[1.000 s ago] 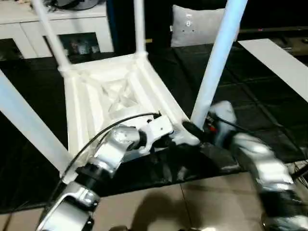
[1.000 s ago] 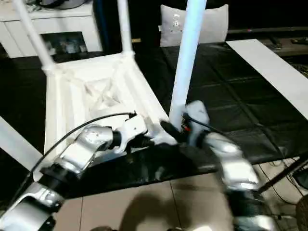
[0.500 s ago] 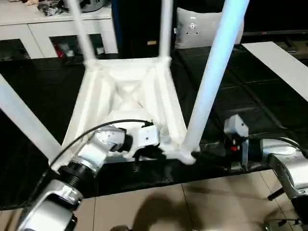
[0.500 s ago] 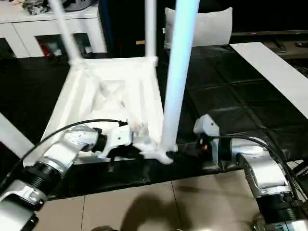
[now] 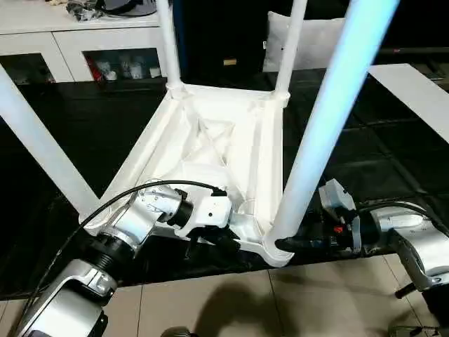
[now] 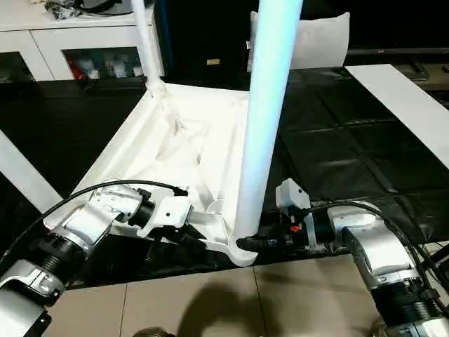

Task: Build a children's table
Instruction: Rotate leg to tighten

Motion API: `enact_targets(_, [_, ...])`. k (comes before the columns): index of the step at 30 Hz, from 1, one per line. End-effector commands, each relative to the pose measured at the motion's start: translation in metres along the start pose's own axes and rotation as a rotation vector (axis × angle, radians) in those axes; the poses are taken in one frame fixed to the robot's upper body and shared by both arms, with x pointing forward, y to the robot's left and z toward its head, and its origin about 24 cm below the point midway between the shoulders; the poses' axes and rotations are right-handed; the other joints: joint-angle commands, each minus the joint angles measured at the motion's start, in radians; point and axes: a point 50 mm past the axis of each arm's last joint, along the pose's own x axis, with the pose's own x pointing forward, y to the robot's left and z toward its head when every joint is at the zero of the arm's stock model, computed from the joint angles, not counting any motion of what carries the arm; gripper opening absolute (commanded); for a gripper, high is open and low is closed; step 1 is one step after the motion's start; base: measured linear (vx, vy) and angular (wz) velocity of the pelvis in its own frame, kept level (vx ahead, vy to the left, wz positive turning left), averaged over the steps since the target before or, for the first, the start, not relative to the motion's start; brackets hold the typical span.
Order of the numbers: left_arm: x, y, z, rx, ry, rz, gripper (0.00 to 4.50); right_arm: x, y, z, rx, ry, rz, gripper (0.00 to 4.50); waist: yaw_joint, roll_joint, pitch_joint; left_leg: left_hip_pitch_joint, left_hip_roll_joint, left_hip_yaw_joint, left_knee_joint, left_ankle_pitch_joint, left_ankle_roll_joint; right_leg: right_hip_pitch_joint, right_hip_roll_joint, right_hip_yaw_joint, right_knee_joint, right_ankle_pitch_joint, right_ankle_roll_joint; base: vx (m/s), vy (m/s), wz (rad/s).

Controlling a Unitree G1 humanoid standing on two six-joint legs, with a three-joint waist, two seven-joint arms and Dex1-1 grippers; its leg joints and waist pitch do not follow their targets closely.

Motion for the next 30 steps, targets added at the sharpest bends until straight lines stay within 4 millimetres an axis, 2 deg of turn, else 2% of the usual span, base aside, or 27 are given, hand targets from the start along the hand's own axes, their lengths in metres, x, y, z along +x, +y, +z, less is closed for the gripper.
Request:
enact_targets(1, [0.006, -0.005, -0.003, 0.022, 0.048, -0.079, 0.00, 0.005, 0.002, 0.003, 0.004, -0.017, 0.034, 2.00, -0.006, -0.019, -0.062, 0.000, 0.064, -0.017, -0.067, -0.112, 0.086, 0.055, -0.085, 0.060, -0.074, -0.271, -0.167, 0.000, 0.000, 0.00])
enact_targets(5, [0.009, -0.003, 0.000, -0.057, -0.020, -0.028, 0.00, 0.014, 0.006, 0.000, 0.015, -0.037, 0.006, 1.96, -0.007, -0.018, -0.061, -0.001, 0.063, -0.016, -0.067, -0.108, 0.080, 0.056, -0.086, 0.061, -0.074, -0.275, -0.164, 0.000, 0.000, 0.00])
enact_targets(7, [0.010, -0.002, 0.000, -0.081, -0.025, -0.004, 0.00, 0.019, 0.004, 0.000, 0.025, -0.038, -0.052, 1.96, -0.011, -0.019, -0.059, -0.001, 0.063, -0.018, -0.070, -0.118, 0.074, 0.056, -0.086, 0.059, -0.078, -0.303, -0.157, 0.000, 0.000, 0.00])
enact_targets(8, [0.012, -0.001, 0.001, -0.098, -0.026, 0.022, 0.00, 0.024, -0.002, 0.000, 0.035, -0.046, -0.134, 1.96, -0.017, -0.019, -0.056, 0.000, 0.061, -0.019, -0.072, -0.135, 0.067, 0.055, -0.085, 0.057, -0.083, -0.340, -0.149, 0.000, 0.000, 0.00])
enact_targets(9, [0.012, -0.001, 0.001, -0.098, -0.026, 0.022, 0.00, 0.024, -0.002, 0.000, 0.035, -0.046, -0.134, 1.96, -0.021, -0.018, -0.053, 0.000, 0.060, -0.019, -0.074, -0.149, 0.062, 0.053, -0.085, 0.057, -0.087, -0.371, -0.141, 0.000, 0.000, 0.00])
enact_targets(11, [0.017, 0.002, 0.006, -0.147, -0.067, 0.079, 0.00, 0.034, -0.015, 0.004, 0.068, -0.079, -0.309, 1.95, -0.037, -0.018, -0.045, 0.007, 0.053, -0.022, -0.078, -0.214, 0.032, 0.050, -0.087, 0.051, -0.108, -0.523, -0.097, 0.000, 0.000, 0.00])
enact_targets(12, [0.019, 0.004, 0.008, -0.165, -0.079, 0.099, 0.00, 0.037, -0.020, 0.006, 0.085, -0.095, -0.364, 1.95, -0.049, -0.018, -0.045, 0.004, 0.051, -0.025, -0.078, -0.230, 0.018, 0.052, -0.087, 0.049, -0.110, -0.559, -0.081, 0.000, 0.000, 0.00])
enact_targets(13, [0.021, 0.004, 0.010, -0.179, -0.088, 0.113, 0.00, 0.039, -0.022, 0.007, 0.095, -0.102, -0.398, 1.95, -0.055, -0.015, -0.045, 0.002, 0.050, -0.029, -0.080, -0.236, 0.013, 0.054, -0.087, 0.046, -0.111, -0.568, -0.075, 0.000, 0.000, 0.00])
enact_targets(14, [0.026, 0.008, 0.015, -0.223, -0.096, 0.161, 0.00, 0.046, -0.029, 0.009, 0.106, -0.084, -0.487, 1.94, -0.070, -0.016, -0.045, 0.002, 0.049, -0.032, -0.081, -0.252, 0.005, 0.053, -0.086, 0.041, -0.115, -0.584, -0.061, 0.000, 0.000, 0.00])
enact_targets(15, [0.030, 0.012, 0.018, -0.250, -0.106, 0.198, 0.00, 0.051, -0.033, 0.010, 0.128, -0.088, -0.534, 1.94, -0.079, -0.018, -0.046, 0.001, 0.049, -0.033, -0.081, -0.257, 0.001, 0.054, -0.085, 0.041, -0.112, -0.581, -0.062, 0.000, 0.000, 0.00])
enact_targets(17, [0.035, 0.016, 0.023, -0.284, -0.123, 0.253, 0.00, 0.058, -0.038, 0.013, 0.162, -0.098, -0.610, 1.93, -0.103, -0.015, -0.044, 0.001, 0.043, -0.034, -0.075, -0.277, 0.002, 0.051, -0.083, 0.035, -0.122, -0.605, -0.057, 0.000, 0.000, 0.00])
enact_targets(19, [0.038, 0.019, 0.027, -0.303, -0.123, 0.304, 0.00, 0.064, -0.042, 0.015, 0.182, -0.106, -0.674, 1.93, -0.110, -0.014, -0.048, -0.001, 0.043, -0.034, -0.076, -0.262, 0.017, 0.052, -0.086, 0.037, -0.124, -0.578, -0.064, 0.000, 0.000, 0.00])
enact_targets(20, [0.043, 0.026, 0.031, -0.320, -0.123, 0.385, 0.00, 0.069, -0.047, 0.017, 0.203, -0.124, -0.746, 1.93, -0.114, -0.012, -0.050, -0.002, 0.048, -0.034, -0.078, -0.249, 0.026, 0.052, -0.084, 0.039, -0.121, -0.527, -0.079, 0.000, 0.000, 0.00])
enact_targets(21, [0.044, 0.029, 0.033, -0.330, -0.126, 0.418, 0.00, 0.071, -0.050, 0.018, 0.213, -0.134, -0.773, 1.92, -0.118, -0.015, -0.052, 0.000, 0.049, -0.032, -0.077, -0.237, 0.031, 0.050, -0.082, 0.040, -0.117, -0.480, -0.100, 0.000, 0.000, 0.00])
enact_targets(24, [0.047, 0.034, 0.039, -0.345, -0.126, 0.471, 0.00, 0.074, -0.054, 0.017, 0.225, -0.119, -0.859, 1.91, -0.113, -0.016, -0.056, -0.004, 0.050, -0.028, -0.076, -0.183, 0.048, 0.054, -0.083, 0.047, -0.105, -0.391, -0.133, 0.000, 0.000, 0.00])
enact_targets(28, [0.046, 0.035, 0.039, -0.326, -0.101, 0.484, 0.00, 0.073, -0.054, 0.018, 0.188, -0.132, -0.862, 1.91, -0.107, -0.014, -0.060, -0.006, 0.050, -0.023, -0.072, -0.133, 0.071, 0.059, -0.084, 0.051, -0.095, -0.298, -0.163, 0.000, 0.000, 0.00])
enact_targets(30, [0.042, 0.033, 0.035, -0.324, -0.085, 0.484, 0.00, 0.067, -0.051, 0.021, 0.151, -0.188, -0.827, 2.46, -0.100, -0.011, -0.067, -0.011, 0.050, -0.023, -0.068, -0.079, 0.090, 0.066, -0.085, 0.052, -0.082, -0.212, -0.180, 0.000, 0.000, 0.00])
